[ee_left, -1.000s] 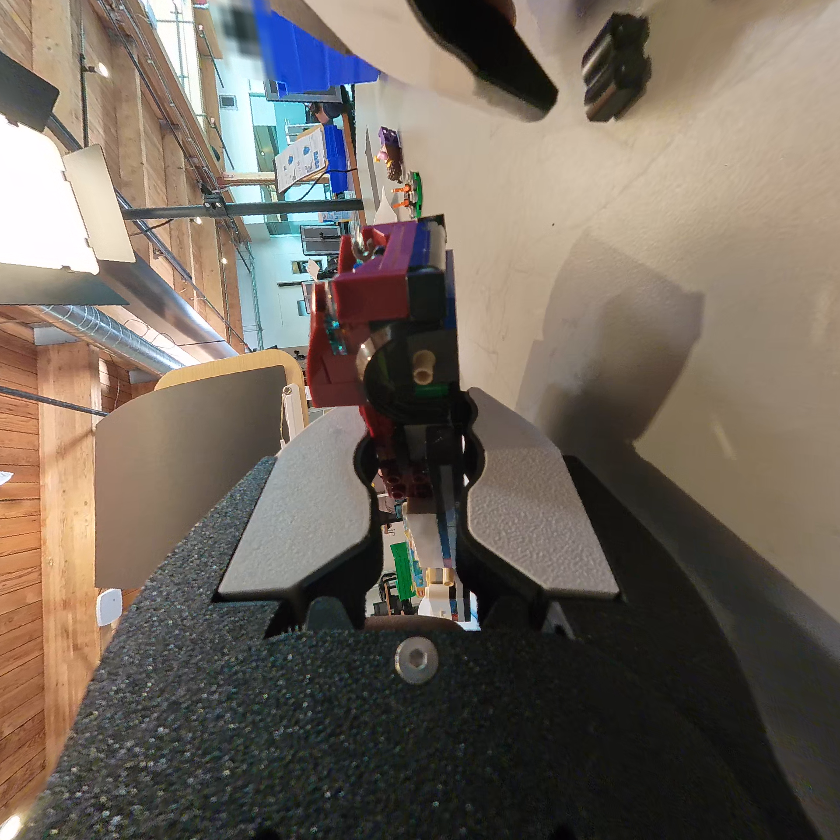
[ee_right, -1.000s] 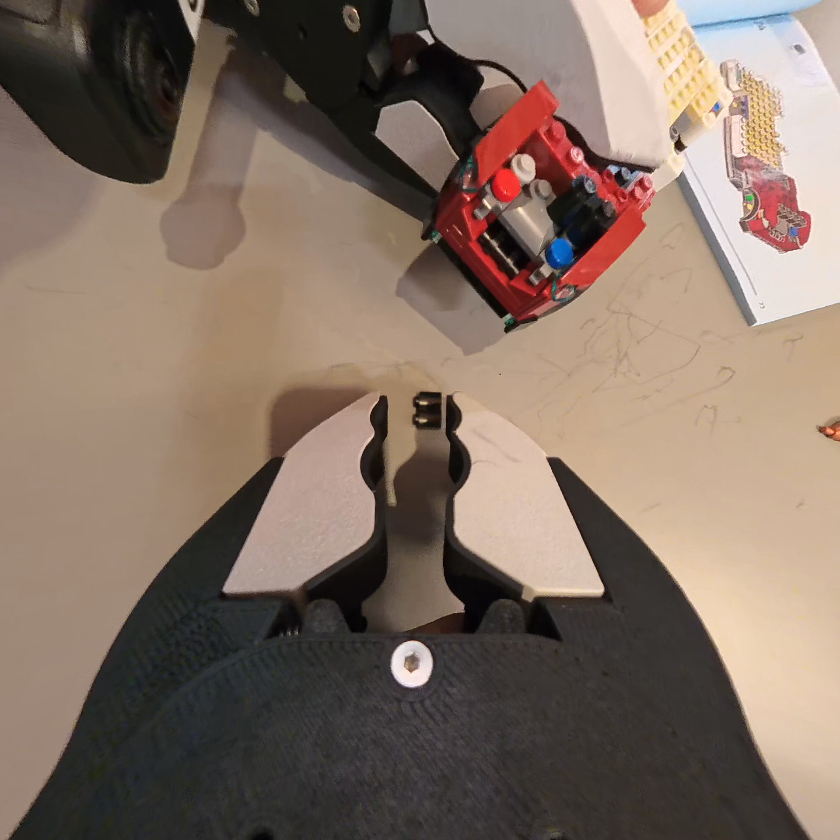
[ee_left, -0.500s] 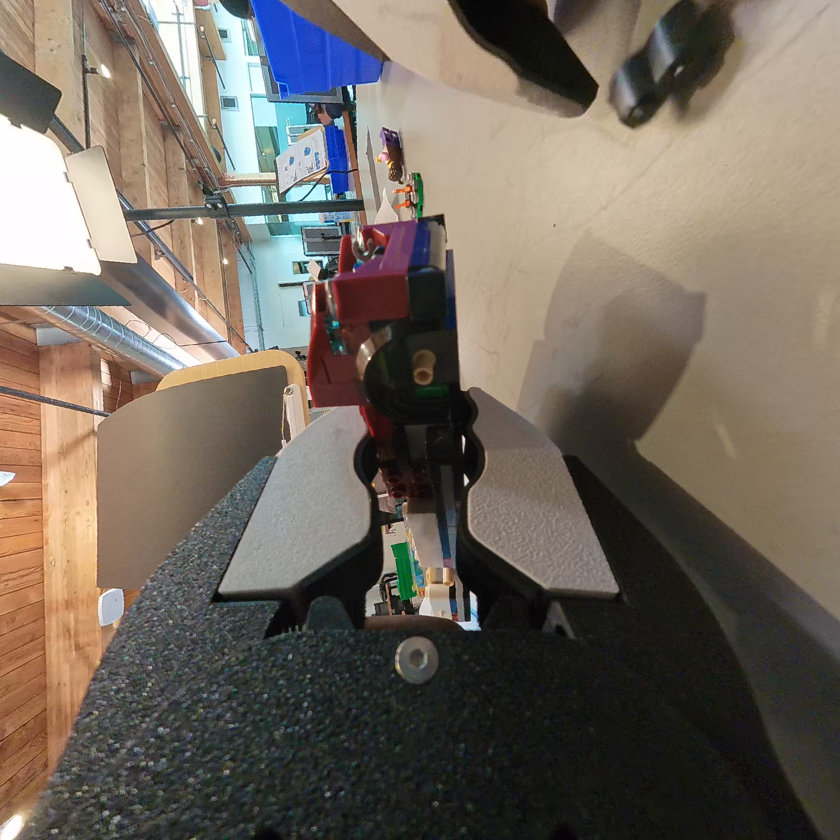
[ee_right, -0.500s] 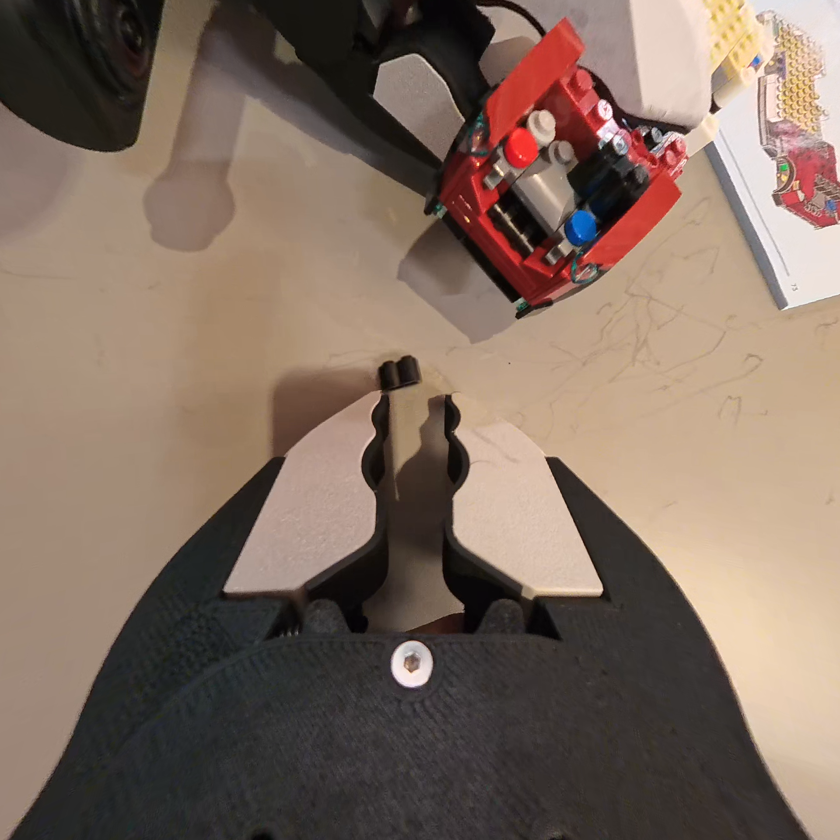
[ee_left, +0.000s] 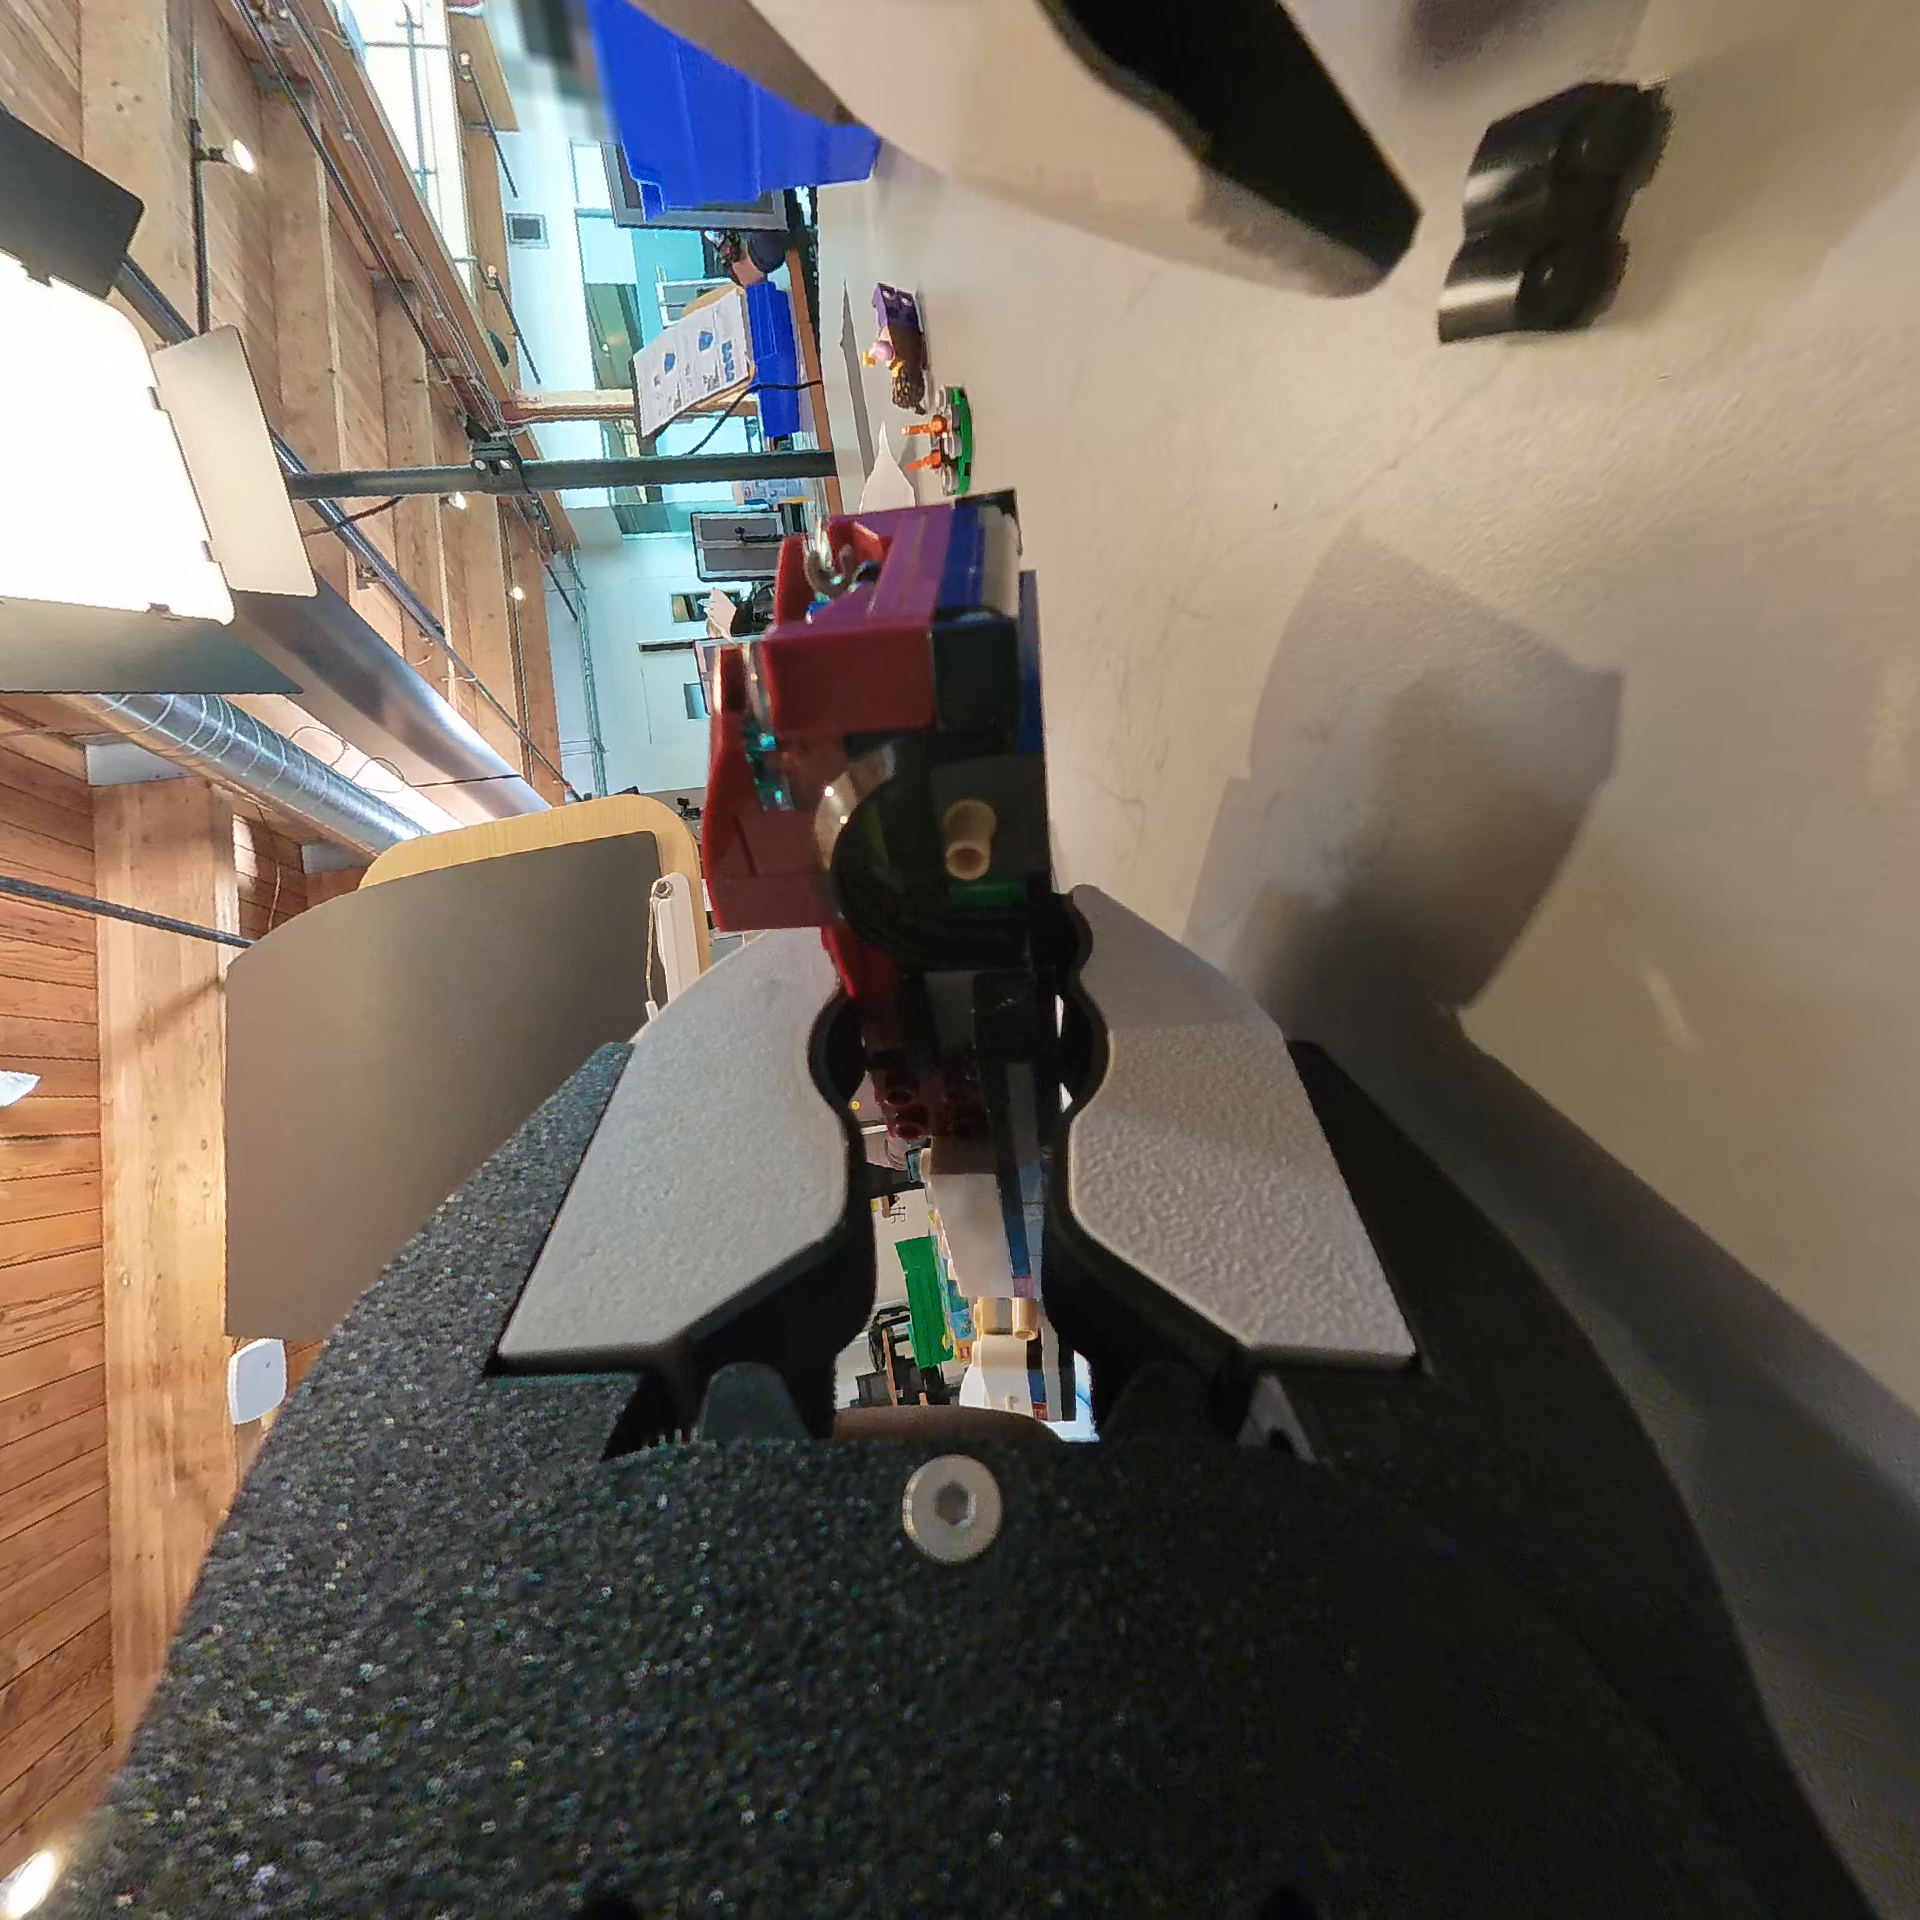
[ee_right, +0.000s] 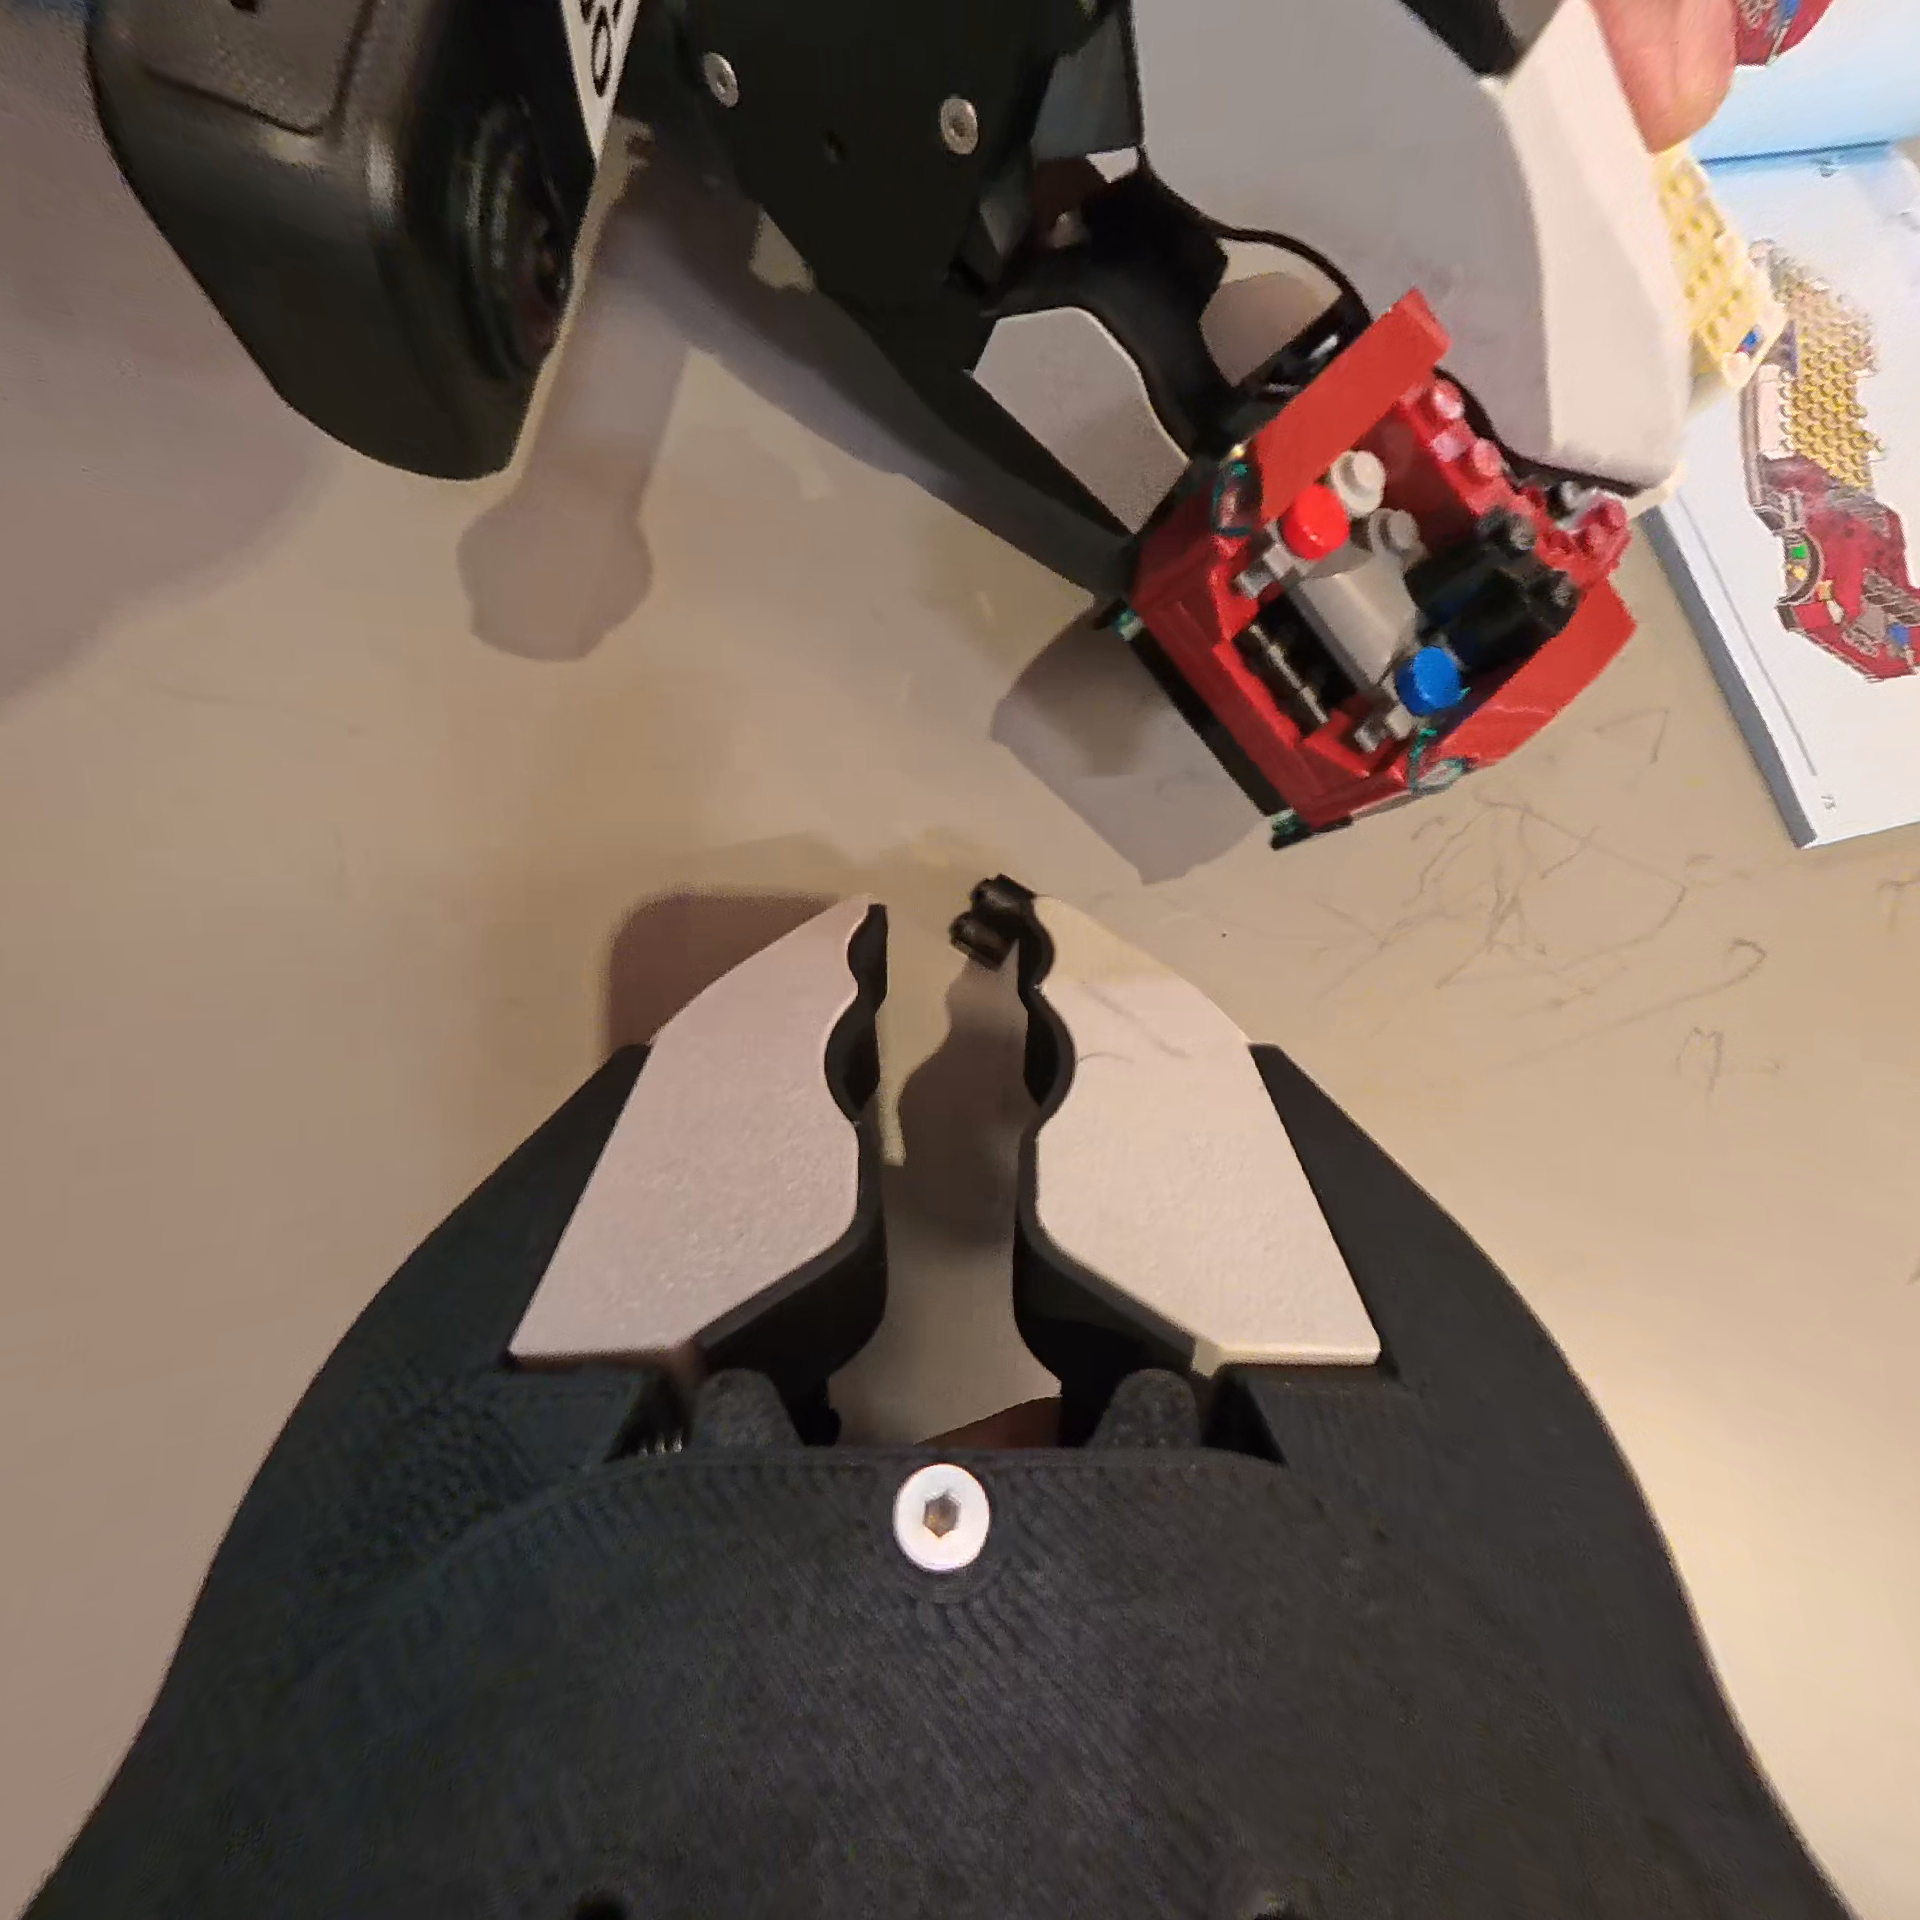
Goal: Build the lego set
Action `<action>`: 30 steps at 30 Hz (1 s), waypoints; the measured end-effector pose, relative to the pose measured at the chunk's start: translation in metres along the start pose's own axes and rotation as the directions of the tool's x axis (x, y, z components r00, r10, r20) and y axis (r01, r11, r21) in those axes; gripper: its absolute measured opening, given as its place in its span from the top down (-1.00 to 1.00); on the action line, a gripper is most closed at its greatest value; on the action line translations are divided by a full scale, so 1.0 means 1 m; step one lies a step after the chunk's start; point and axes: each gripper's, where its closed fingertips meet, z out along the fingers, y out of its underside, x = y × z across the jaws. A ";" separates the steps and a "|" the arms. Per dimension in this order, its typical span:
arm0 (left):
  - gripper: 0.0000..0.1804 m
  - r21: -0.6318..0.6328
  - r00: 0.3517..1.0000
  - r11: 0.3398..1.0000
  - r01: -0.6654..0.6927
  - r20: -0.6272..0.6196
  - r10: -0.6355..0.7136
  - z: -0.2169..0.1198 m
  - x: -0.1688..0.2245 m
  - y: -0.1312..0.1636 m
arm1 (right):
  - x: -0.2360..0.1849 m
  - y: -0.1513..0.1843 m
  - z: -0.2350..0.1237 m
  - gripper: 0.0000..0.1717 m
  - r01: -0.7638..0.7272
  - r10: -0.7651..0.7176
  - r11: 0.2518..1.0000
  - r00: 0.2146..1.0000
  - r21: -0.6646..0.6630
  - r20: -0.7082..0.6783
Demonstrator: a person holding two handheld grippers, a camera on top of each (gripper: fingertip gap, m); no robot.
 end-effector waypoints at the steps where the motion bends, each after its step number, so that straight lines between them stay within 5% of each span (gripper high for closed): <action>1: 0.62 0.000 1.000 1.000 0.000 -0.001 0.000 0.000 0.000 0.000 | -0.001 0.000 0.002 0.72 0.000 0.000 1.000 1.000 -0.006 -0.002; 30: 0.62 0.001 1.000 1.000 -0.001 0.001 0.001 0.000 -0.002 0.002 | 0.008 0.009 0.005 0.72 -0.083 0.082 0.995 0.996 -0.053 -0.020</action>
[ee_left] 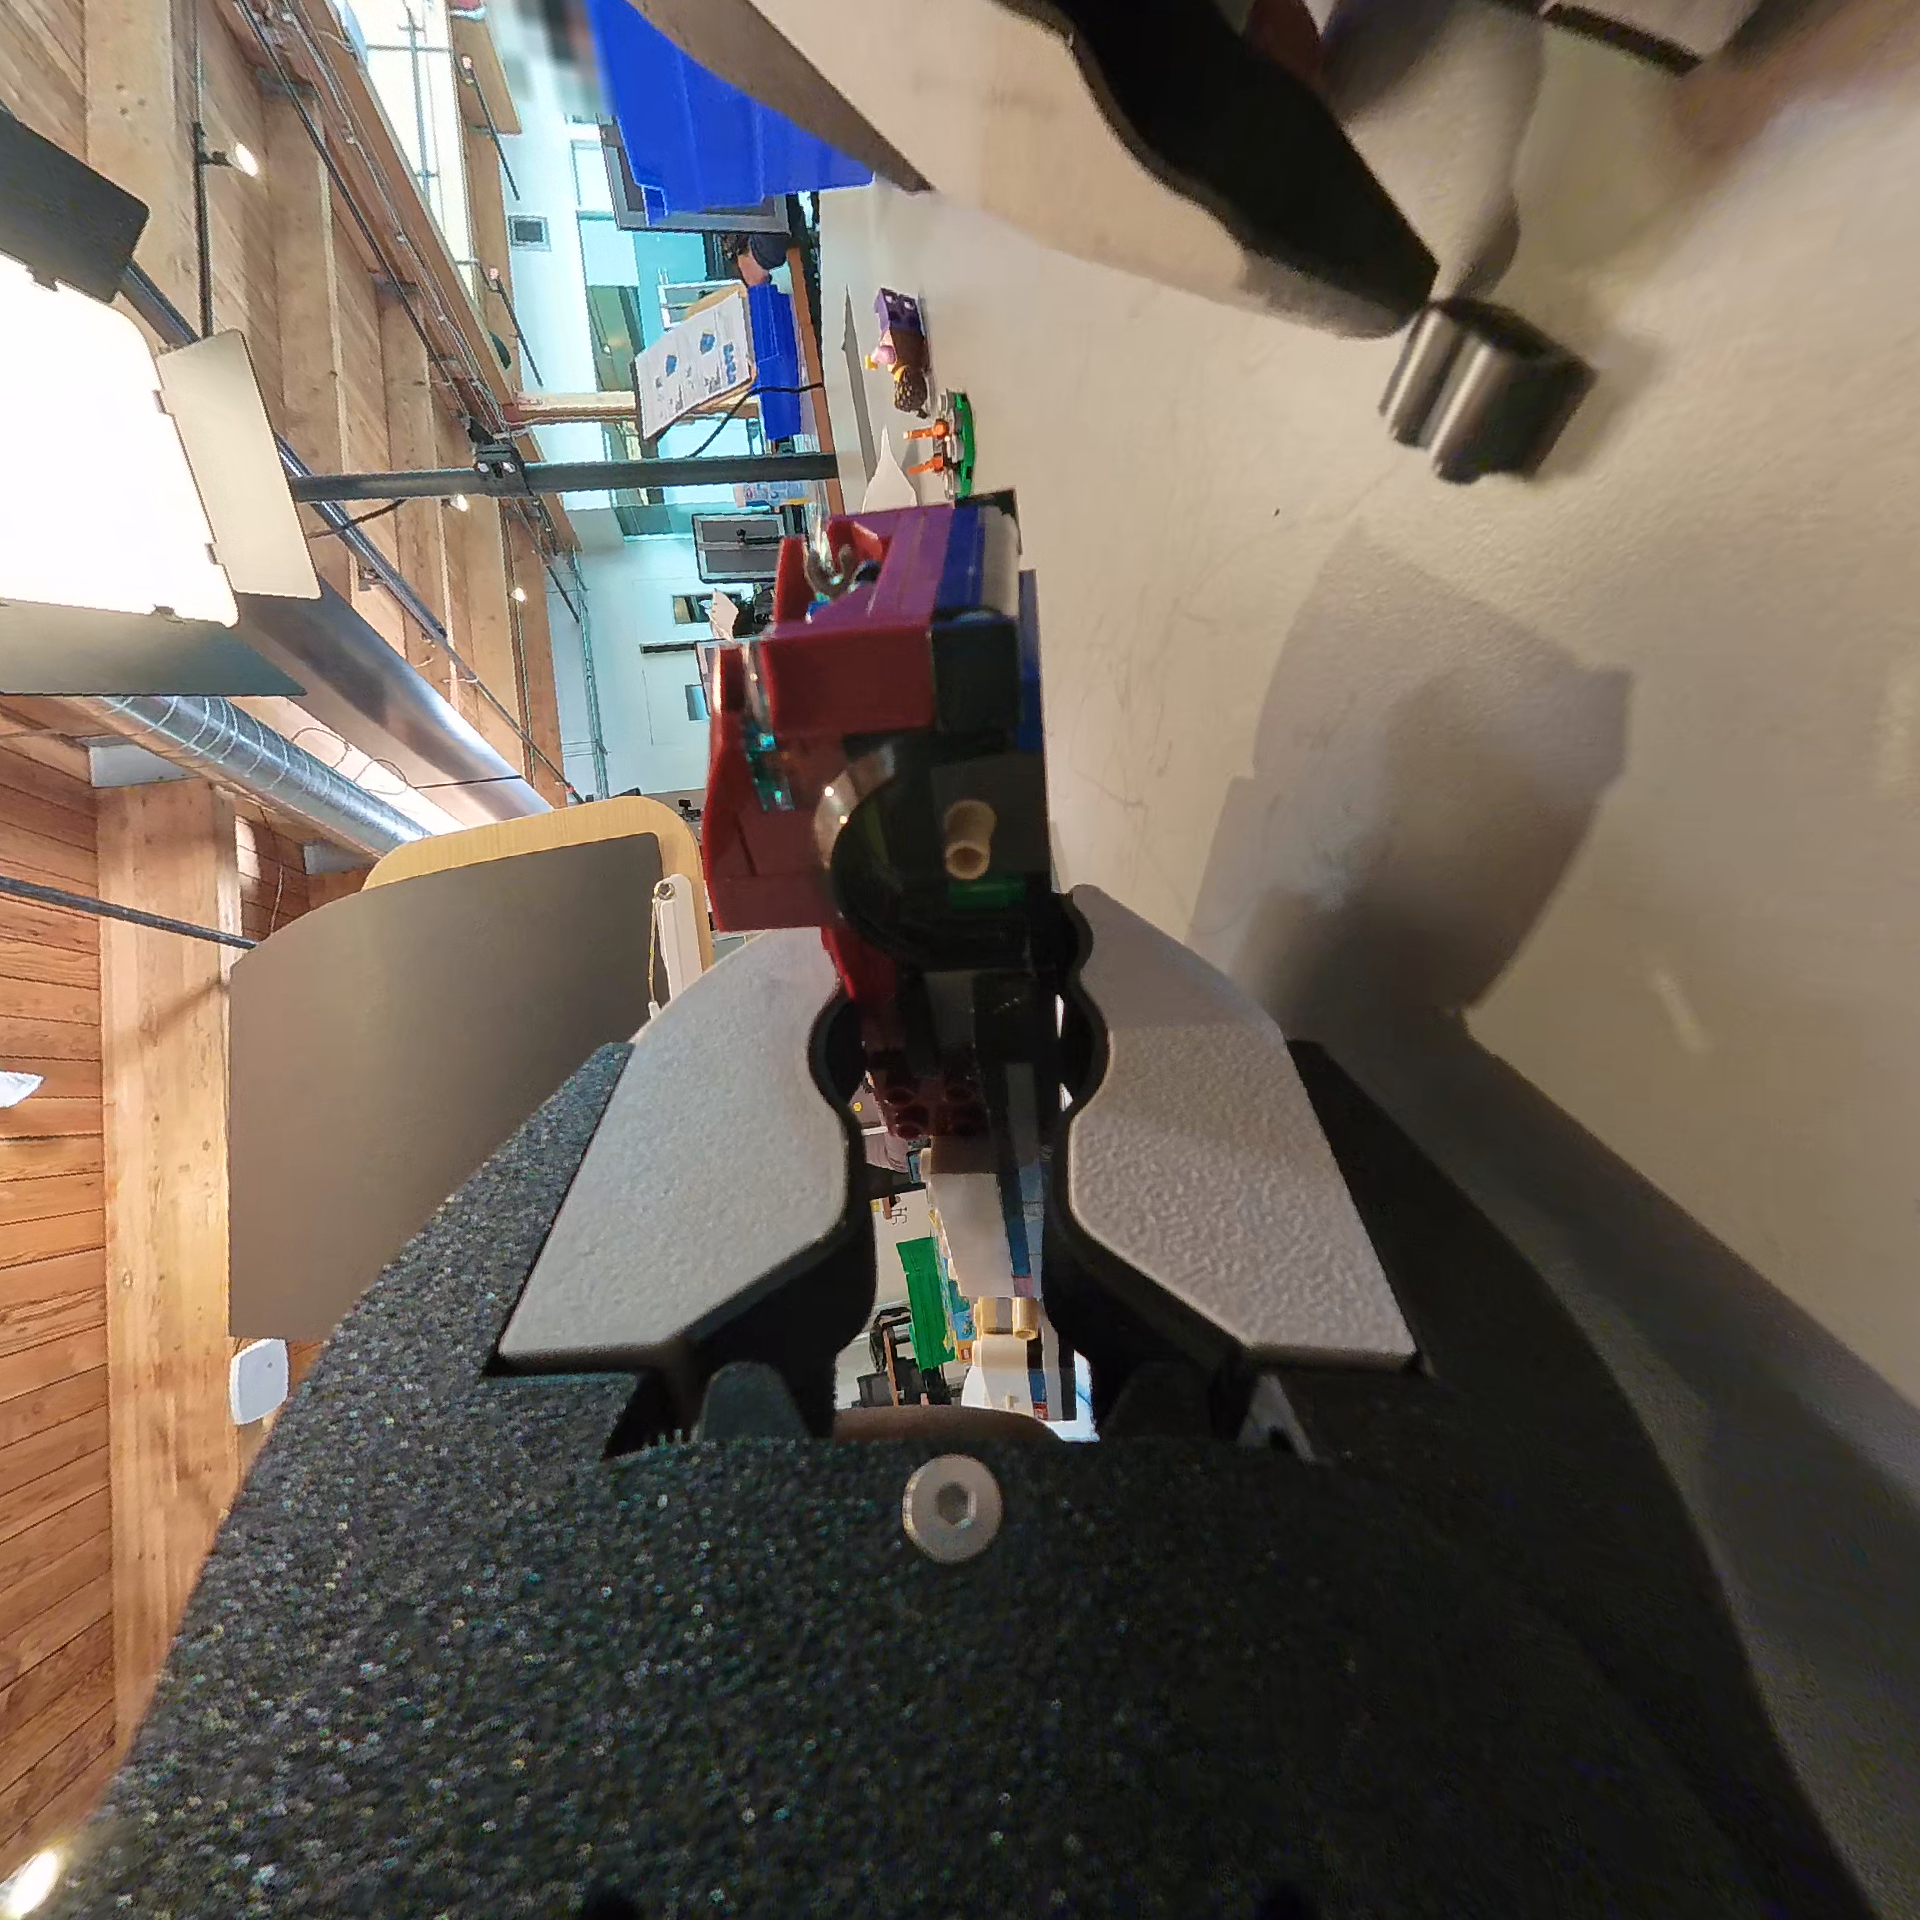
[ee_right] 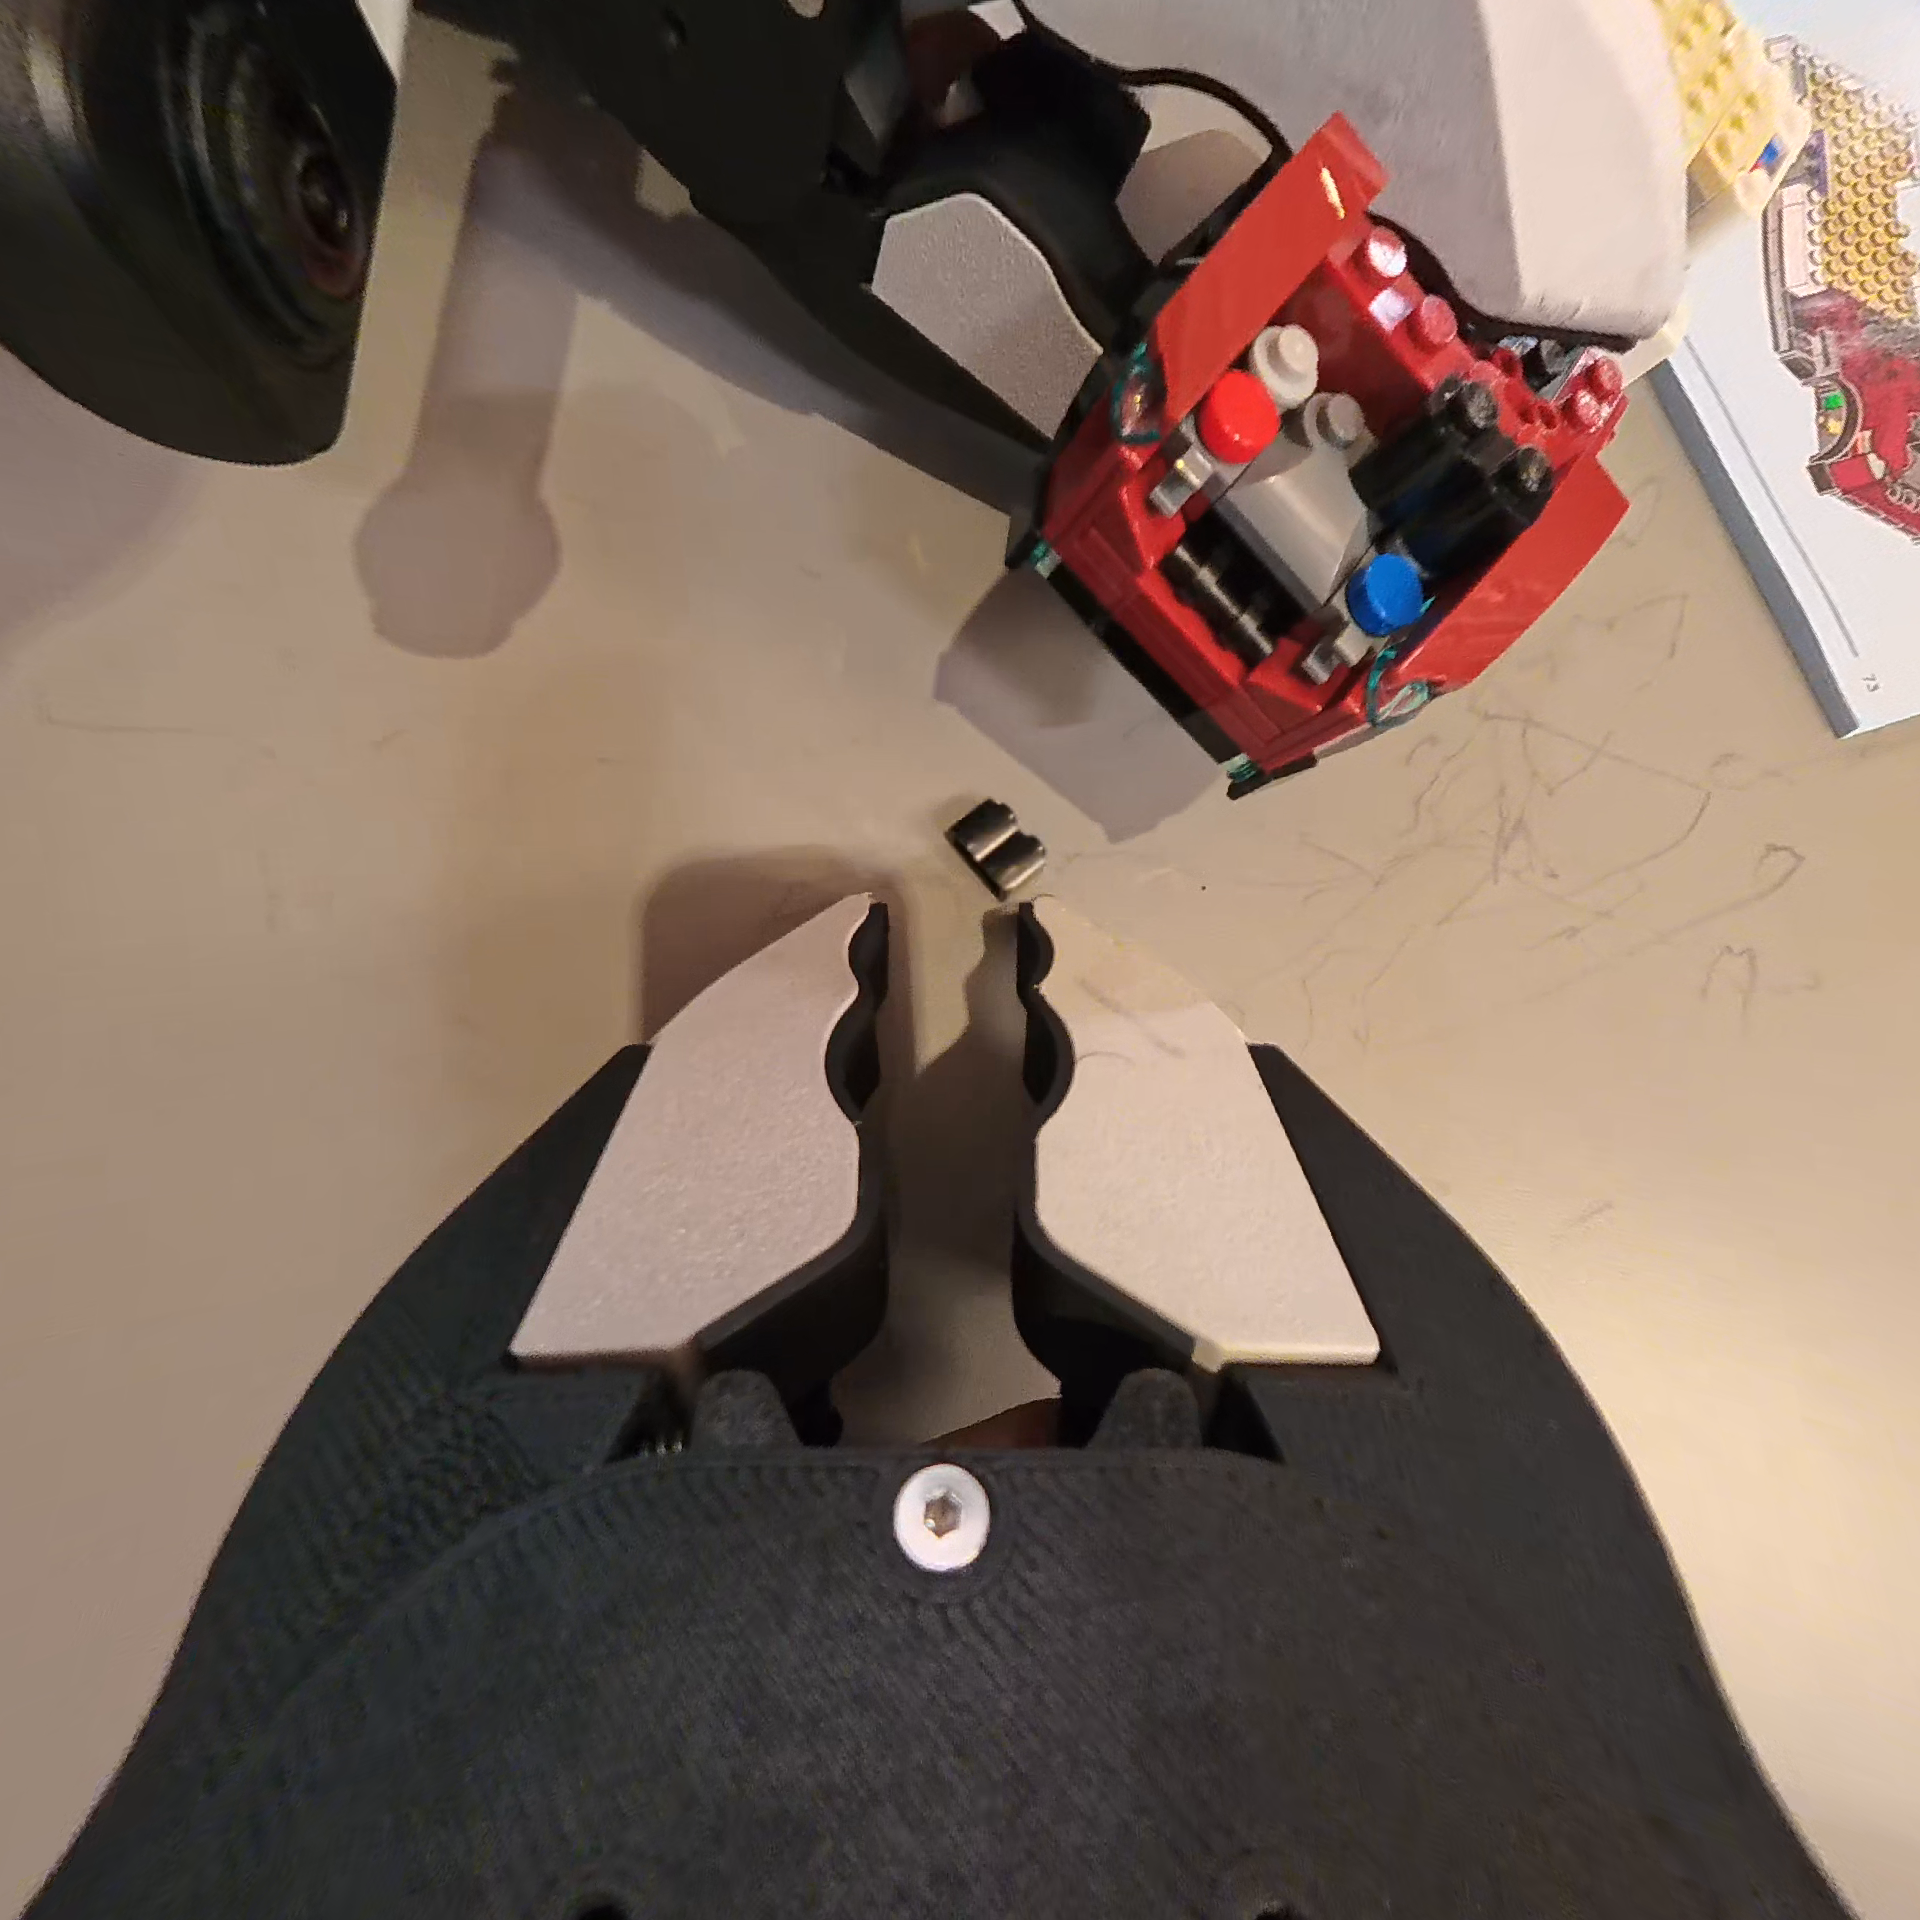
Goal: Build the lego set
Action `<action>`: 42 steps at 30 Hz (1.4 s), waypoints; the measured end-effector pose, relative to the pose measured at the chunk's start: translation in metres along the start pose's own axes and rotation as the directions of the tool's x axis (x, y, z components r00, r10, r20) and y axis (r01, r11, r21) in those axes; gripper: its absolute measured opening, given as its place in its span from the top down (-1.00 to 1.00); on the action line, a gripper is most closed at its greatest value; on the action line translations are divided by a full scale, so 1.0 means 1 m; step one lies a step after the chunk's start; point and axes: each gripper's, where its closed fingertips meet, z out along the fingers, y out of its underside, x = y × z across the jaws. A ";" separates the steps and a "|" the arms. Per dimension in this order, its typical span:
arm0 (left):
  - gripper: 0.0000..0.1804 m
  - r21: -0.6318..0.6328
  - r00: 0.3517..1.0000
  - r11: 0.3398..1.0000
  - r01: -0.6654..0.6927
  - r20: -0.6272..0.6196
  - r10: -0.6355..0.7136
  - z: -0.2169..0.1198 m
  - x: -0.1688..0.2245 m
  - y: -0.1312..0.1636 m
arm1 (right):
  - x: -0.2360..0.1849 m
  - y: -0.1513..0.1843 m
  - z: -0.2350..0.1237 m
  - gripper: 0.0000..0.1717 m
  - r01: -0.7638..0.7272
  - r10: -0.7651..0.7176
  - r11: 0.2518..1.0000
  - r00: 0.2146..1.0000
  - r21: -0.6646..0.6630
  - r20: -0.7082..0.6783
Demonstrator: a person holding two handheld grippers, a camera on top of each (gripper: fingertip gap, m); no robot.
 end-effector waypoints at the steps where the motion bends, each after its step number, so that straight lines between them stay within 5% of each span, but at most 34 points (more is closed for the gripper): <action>1: 0.62 -0.001 1.000 1.000 0.001 0.001 -0.001 0.000 0.000 0.000 | 0.000 0.000 0.000 0.72 0.001 -0.001 1.000 1.000 0.000 -0.002; 12: 0.62 -0.006 1.000 1.000 0.000 0.006 0.000 0.000 -0.002 0.003 | 0.018 -0.018 0.001 0.69 -0.049 0.053 0.995 0.997 0.089 -0.048; 33: 0.62 -0.013 1.000 1.000 0.004 0.010 -0.004 0.002 -0.003 0.004 | 0.011 -0.007 0.007 0.73 -0.028 0.028 1.000 1.000 0.010 0.001; 42: 0.62 -0.139 0.993 0.988 0.069 0.101 -0.055 -0.005 -0.024 0.038 | 0.031 -0.023 0.012 0.65 0.115 -0.106 0.991 0.985 0.063 -0.134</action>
